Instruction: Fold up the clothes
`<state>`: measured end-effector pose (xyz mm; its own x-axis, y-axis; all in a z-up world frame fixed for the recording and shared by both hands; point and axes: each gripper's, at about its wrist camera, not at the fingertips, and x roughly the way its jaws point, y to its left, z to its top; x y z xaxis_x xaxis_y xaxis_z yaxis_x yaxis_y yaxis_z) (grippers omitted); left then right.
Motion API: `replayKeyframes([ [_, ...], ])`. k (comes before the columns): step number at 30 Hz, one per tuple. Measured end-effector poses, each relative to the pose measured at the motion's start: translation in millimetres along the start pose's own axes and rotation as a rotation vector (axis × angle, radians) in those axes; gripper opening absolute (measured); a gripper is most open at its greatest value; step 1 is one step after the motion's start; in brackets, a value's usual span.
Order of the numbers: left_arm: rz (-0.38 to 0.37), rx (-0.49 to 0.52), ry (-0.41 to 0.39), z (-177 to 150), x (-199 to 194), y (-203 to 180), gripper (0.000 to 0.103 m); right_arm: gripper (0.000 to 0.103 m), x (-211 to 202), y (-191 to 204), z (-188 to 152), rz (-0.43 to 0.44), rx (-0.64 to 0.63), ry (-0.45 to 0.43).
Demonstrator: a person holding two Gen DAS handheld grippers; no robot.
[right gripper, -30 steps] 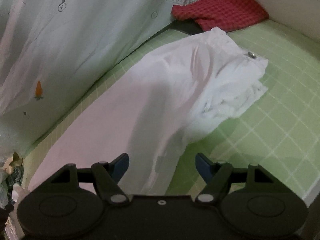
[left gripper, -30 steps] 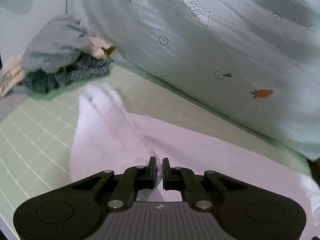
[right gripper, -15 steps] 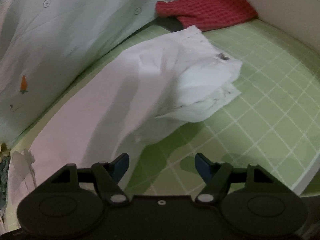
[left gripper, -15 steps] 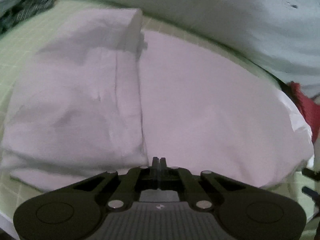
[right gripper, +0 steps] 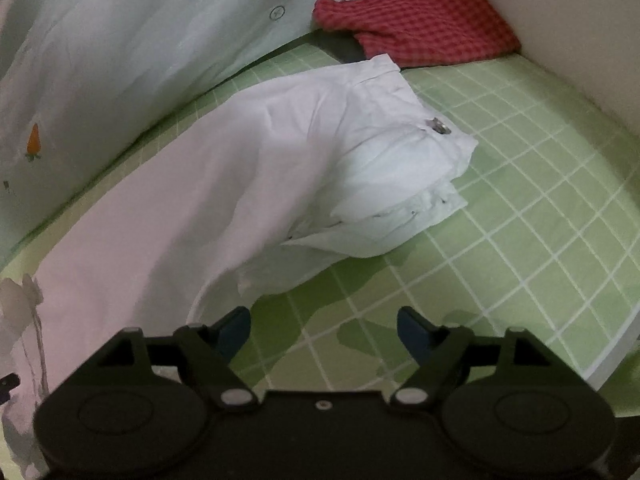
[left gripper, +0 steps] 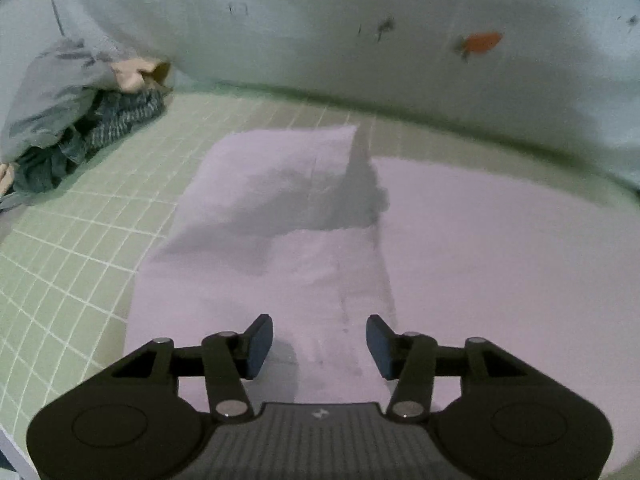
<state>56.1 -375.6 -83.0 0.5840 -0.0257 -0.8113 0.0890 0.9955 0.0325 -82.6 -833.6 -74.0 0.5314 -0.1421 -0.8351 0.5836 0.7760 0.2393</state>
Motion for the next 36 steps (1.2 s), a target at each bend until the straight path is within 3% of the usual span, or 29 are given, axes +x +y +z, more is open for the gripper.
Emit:
replayKeyframes([
  [4,-0.024,-0.009,0.049,9,27,1,0.053,0.081,1,2,-5,-0.034,-0.018,0.013],
  [7,-0.03,-0.02,0.049,8,35,3,0.058,0.081,2,0,-11,-0.062,-0.004,0.031],
  [9,-0.041,-0.041,0.043,9,37,6,0.056,0.081,1,-1,-13,-0.074,0.011,0.035],
  [10,-0.043,-0.045,0.042,9,37,8,0.049,0.081,0,-1,-13,-0.077,0.017,0.03],
  [11,-0.04,-0.045,0.04,9,35,10,0.029,0.081,-1,-1,-14,-0.08,0.022,0.026],
  [18,-0.09,-0.09,0.05,15,23,26,0.001,0.08,-4,2,-12,-0.078,0.048,-0.001],
  [22,-0.192,-0.124,0.019,22,-4,21,0.001,0.079,-4,2,-6,-0.065,0.042,-0.018],
  [26,-0.195,-0.077,0.007,17,-16,4,0.001,0.078,-1,-3,0,-0.052,0.05,-0.021],
  [29,-0.229,-0.195,0.054,6,-9,8,0.0,0.078,2,-8,5,-0.043,0.048,-0.02],
  [36,-0.161,-0.224,0.098,-12,9,-1,0.005,0.079,6,-20,17,-0.007,0.051,-0.03],
])
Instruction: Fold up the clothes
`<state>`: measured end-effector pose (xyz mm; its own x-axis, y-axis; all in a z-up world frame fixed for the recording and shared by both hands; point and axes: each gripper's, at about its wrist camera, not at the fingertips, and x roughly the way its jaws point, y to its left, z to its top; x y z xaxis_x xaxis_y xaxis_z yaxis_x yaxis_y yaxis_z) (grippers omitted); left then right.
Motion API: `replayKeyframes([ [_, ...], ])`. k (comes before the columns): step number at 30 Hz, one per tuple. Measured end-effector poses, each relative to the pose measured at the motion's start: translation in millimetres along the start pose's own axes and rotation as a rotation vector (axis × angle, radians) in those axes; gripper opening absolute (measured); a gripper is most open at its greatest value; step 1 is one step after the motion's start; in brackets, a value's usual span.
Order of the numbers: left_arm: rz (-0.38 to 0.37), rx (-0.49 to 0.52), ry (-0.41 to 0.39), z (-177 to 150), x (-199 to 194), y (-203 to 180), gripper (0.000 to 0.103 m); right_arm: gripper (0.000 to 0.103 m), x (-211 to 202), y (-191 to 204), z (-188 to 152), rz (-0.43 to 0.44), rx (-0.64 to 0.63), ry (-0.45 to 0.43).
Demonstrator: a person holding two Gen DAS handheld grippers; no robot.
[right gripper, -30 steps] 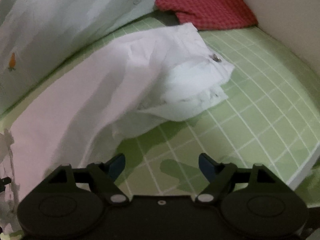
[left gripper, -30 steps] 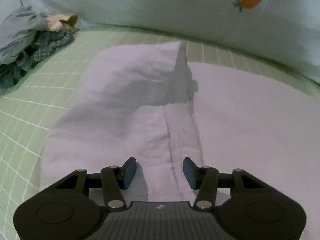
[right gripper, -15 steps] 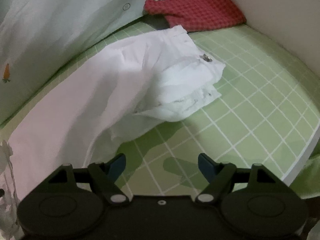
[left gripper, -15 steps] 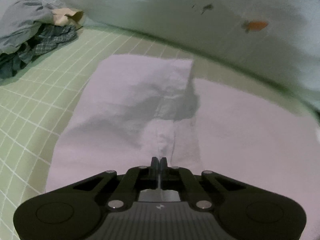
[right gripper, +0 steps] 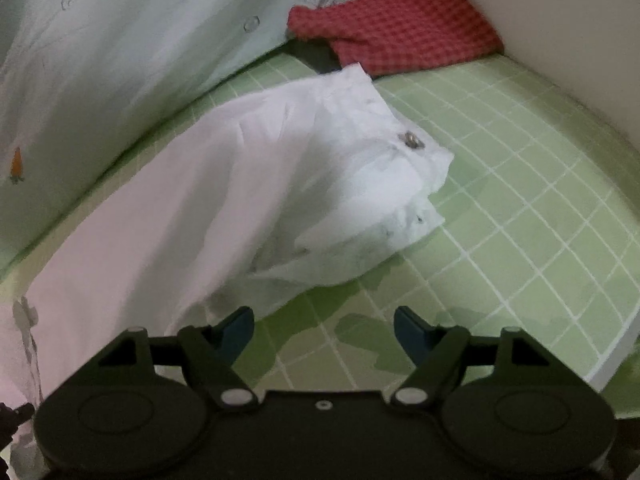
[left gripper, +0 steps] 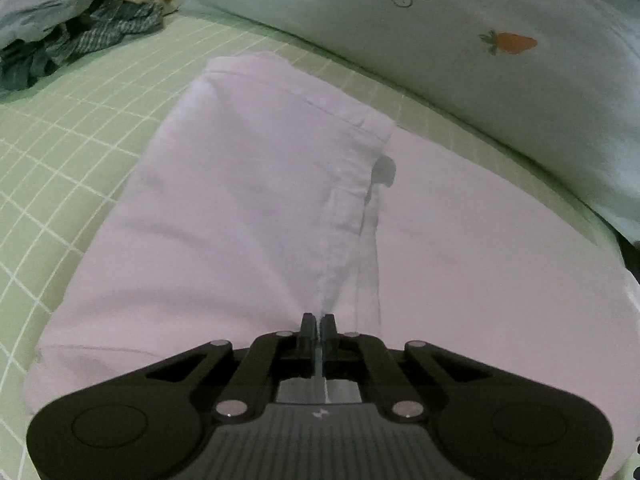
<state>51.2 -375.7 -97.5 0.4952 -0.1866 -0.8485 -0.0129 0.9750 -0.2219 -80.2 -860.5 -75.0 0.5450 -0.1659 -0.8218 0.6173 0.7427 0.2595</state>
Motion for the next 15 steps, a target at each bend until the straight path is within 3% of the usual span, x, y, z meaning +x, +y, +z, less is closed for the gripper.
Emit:
replayKeyframes([
  [1,0.01,-0.002,-0.001,-1,-1,-2,0.006,0.081,0,-2,3,0.006,0.009,-0.009],
  [3,0.02,0.008,0.001,-1,-3,-8,0.022,0.085,0,-8,9,0.022,0.041,-0.025],
  [5,0.008,-0.005,-0.003,-2,-8,-12,0.051,0.091,3,-15,16,0.048,0.096,-0.033],
  [7,-0.008,-0.024,-0.01,-4,-13,-15,0.061,0.096,8,-23,23,0.077,0.154,-0.037],
  [15,-0.001,0.02,-0.054,-8,-36,-34,0.07,0.098,51,-39,38,0.194,0.387,0.004],
])
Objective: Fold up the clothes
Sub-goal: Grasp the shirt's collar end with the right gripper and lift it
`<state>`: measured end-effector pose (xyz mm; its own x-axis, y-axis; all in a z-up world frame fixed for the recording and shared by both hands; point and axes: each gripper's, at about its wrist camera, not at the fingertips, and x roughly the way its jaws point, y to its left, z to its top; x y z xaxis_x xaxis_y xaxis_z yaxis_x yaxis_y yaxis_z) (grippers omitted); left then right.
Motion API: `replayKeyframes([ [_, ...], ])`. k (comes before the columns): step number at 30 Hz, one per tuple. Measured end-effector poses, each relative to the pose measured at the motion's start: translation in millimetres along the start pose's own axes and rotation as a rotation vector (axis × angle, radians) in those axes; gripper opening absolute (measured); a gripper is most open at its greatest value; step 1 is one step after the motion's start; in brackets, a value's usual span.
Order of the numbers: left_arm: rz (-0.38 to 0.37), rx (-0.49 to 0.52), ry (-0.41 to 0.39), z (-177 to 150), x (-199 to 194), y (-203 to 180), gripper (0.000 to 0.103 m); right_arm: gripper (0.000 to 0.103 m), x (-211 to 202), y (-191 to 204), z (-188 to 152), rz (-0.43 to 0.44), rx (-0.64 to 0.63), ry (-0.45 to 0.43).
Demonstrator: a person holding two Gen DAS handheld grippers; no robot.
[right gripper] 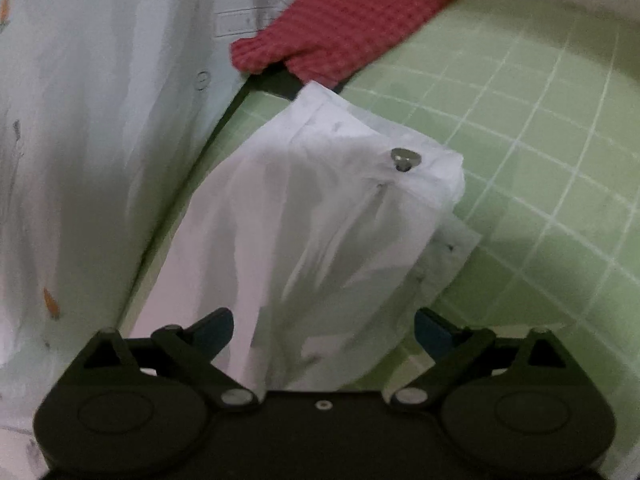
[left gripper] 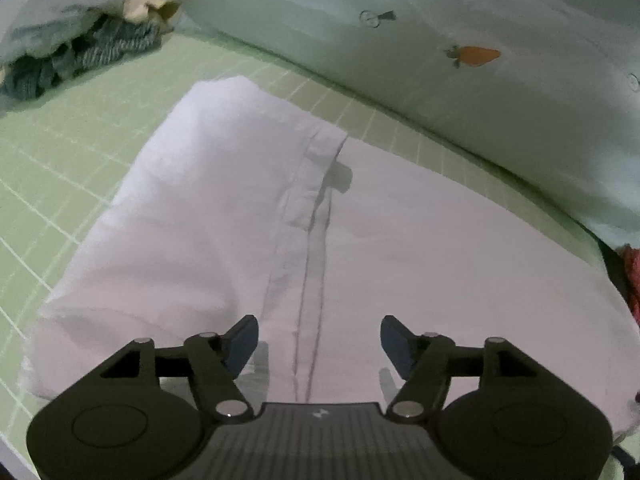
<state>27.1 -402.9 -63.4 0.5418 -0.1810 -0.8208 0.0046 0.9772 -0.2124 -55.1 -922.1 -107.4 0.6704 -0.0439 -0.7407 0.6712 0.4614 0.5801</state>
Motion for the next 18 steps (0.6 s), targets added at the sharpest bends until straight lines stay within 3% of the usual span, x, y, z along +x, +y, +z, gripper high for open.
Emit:
replayKeyframes([
  [5,0.066,0.026,-0.006,3,-10,-2,0.072,0.101,12,6,1,-0.046,-0.019,-0.011],
  [11,0.068,0.005,-0.012,2,-22,8,0.073,0.103,22,26,-7,-0.174,-0.101,-0.047],
  [16,0.091,-0.014,-0.001,2,-27,22,0.073,0.103,33,45,-16,-0.278,-0.245,-0.034],
  [18,0.083,-0.014,-0.013,2,-32,31,0.073,0.096,32,47,-17,-0.299,-0.257,-0.041],
])
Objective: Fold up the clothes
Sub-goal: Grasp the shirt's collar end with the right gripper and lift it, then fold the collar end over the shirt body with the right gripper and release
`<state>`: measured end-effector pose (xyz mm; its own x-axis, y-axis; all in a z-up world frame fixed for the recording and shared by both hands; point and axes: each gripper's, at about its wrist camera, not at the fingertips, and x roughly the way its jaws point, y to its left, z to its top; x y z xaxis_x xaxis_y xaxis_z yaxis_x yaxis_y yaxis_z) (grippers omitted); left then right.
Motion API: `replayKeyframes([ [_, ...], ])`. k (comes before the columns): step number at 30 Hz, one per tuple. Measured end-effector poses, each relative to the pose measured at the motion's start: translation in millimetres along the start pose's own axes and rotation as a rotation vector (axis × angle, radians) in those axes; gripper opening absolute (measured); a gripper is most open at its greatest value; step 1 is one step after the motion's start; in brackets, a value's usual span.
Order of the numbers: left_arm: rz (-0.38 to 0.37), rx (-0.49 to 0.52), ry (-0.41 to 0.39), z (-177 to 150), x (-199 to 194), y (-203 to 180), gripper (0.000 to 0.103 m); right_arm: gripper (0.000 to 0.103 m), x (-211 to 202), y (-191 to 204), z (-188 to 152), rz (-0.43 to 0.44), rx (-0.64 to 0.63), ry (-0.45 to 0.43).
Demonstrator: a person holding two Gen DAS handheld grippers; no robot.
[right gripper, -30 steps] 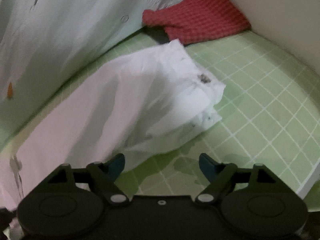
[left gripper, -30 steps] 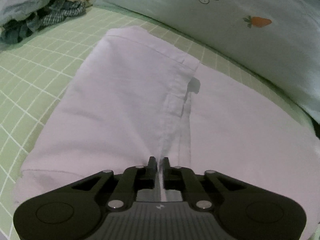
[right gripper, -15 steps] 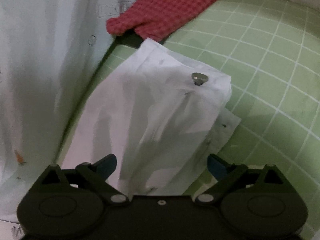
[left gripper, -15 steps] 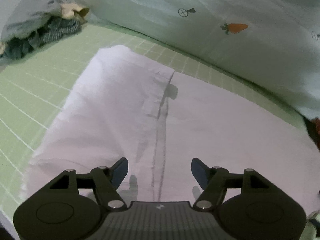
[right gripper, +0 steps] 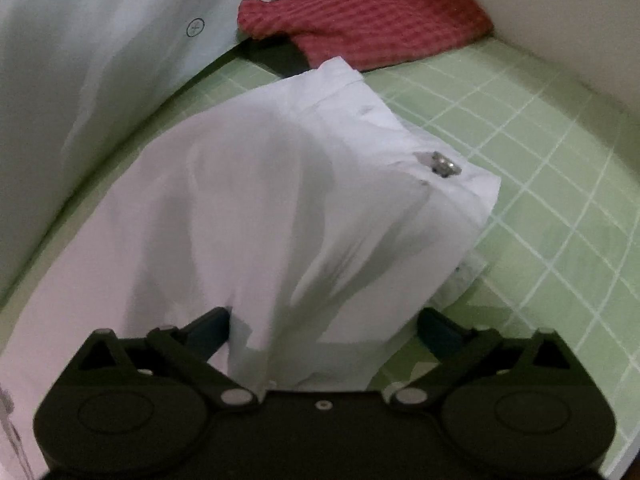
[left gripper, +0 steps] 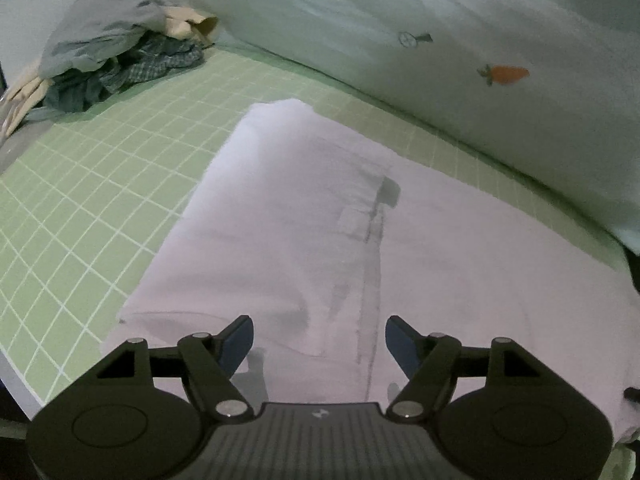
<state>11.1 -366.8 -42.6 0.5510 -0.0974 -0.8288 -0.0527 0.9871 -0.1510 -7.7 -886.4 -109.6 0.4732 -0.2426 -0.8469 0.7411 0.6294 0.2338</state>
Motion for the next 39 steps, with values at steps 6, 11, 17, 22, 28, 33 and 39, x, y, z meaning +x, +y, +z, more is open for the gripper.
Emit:
replayKeyframes([
  [6,-0.001,-0.011,-0.01,8,-2,38,0.074,0.026,-16,8,0,0.048,-0.037,-0.045],
  [11,-0.013,-0.008,-0.032,20,-1,68,0.074,0.017,-56,43,-5,0.001,-0.182,-0.188],
  [17,-0.038,0.003,-0.045,36,5,100,0.074,0.016,-112,107,-27,0.003,-0.4,-0.397],
  [22,-0.065,0.035,-0.033,49,14,124,0.074,0.017,-142,173,-68,0.033,-0.618,-0.523],
  [28,-0.093,0.114,-0.037,63,19,148,0.074,0.016,-122,238,-146,0.102,-0.823,-0.486],
  [33,-0.101,0.174,-0.023,67,25,162,0.074,0.017,-77,254,-213,0.089,-0.882,-0.303],
  [39,-0.103,0.203,-0.011,68,30,171,0.075,0.022,-70,259,-212,0.085,-0.844,-0.245],
])
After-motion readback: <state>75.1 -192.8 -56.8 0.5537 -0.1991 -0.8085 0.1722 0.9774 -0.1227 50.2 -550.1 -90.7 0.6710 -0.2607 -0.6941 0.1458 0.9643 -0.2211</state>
